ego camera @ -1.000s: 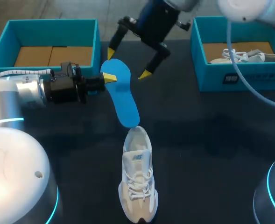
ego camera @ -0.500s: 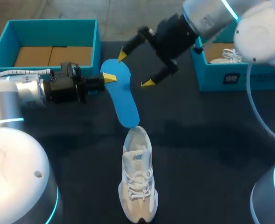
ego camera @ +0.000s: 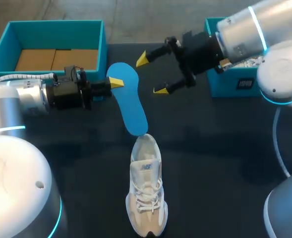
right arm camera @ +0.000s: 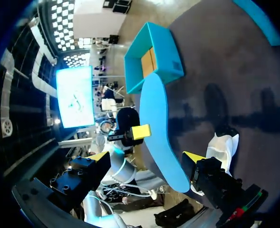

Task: Take the shoe out of the shoebox, open the shoe tongue, remove and reinsert the insole, then place the shoe into the shoebox

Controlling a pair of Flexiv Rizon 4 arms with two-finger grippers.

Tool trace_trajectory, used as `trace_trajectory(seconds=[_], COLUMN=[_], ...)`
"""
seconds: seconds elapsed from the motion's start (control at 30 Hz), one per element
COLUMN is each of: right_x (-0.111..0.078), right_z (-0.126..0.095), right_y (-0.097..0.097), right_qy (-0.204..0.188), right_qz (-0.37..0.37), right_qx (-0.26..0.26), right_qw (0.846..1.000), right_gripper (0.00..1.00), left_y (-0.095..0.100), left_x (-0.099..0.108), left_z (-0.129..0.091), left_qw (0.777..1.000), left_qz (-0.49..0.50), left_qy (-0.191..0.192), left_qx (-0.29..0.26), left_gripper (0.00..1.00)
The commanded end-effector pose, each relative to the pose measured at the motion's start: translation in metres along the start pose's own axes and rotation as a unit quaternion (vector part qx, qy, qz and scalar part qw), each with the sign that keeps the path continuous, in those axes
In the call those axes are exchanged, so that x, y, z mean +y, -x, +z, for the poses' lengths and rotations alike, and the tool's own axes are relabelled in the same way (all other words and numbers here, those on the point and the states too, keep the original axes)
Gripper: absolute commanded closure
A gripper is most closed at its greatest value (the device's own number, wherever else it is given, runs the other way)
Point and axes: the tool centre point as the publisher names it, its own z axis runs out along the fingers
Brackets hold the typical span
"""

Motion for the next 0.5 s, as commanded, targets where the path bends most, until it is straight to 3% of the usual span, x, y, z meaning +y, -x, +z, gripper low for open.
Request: trace_trajectory(seconds=[0.03,0.5], right_x=[0.0035,0.0118], right_z=[-0.0013,-0.0054], right_y=[0.0057,0.0113], right_qy=[0.000,0.006], right_qz=[-0.009,-0.026], right_qx=[0.069,0.075], right_qw=[0.998,0.997], right_gripper=[0.00,0.00], left_y=[-0.0002,-0.0002], left_x=[0.0013,0.0013], left_z=[-0.0013,-0.0013], left_qw=[1.000,1.000], left_qz=[0.000,0.000], left_qy=[0.000,0.000], left_qx=[-0.001,-0.001], left_gripper=[1.00,1.00])
